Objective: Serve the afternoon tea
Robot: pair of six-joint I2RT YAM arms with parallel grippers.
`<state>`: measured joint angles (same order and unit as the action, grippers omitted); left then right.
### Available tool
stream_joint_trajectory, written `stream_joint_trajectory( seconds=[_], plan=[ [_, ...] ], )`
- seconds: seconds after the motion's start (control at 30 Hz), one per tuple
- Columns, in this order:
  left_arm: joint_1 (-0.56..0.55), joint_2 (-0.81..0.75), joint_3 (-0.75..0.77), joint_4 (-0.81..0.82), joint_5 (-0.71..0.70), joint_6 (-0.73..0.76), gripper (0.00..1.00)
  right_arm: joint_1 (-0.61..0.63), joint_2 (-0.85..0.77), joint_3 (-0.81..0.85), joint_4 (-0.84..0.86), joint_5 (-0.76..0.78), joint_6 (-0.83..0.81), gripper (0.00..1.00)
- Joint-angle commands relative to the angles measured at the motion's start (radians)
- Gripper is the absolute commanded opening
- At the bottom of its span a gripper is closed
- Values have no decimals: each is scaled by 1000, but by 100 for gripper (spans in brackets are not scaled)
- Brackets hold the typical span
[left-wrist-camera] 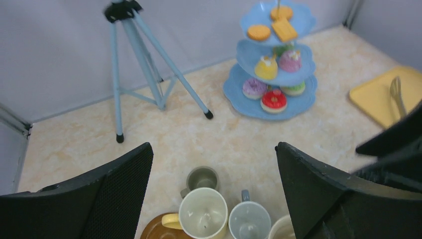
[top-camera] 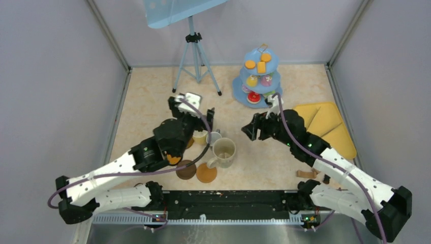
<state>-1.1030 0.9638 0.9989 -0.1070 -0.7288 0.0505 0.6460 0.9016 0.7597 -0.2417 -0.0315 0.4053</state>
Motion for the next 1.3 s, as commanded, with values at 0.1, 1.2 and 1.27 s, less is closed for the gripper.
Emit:
stream_joint_trajectory(
  seconds=[0.1,1.2,1.27],
  plan=[
    [8,-152,65,98,-167,35,99,391,171,111,229,28,-127,50],
    [8,-196,61,-19,-206,-30,99,807,882,213,186,297,-500,0],
    [8,-198,53,-14,-207,-29,99,819,850,181,179,279,-481,0]
  ],
)
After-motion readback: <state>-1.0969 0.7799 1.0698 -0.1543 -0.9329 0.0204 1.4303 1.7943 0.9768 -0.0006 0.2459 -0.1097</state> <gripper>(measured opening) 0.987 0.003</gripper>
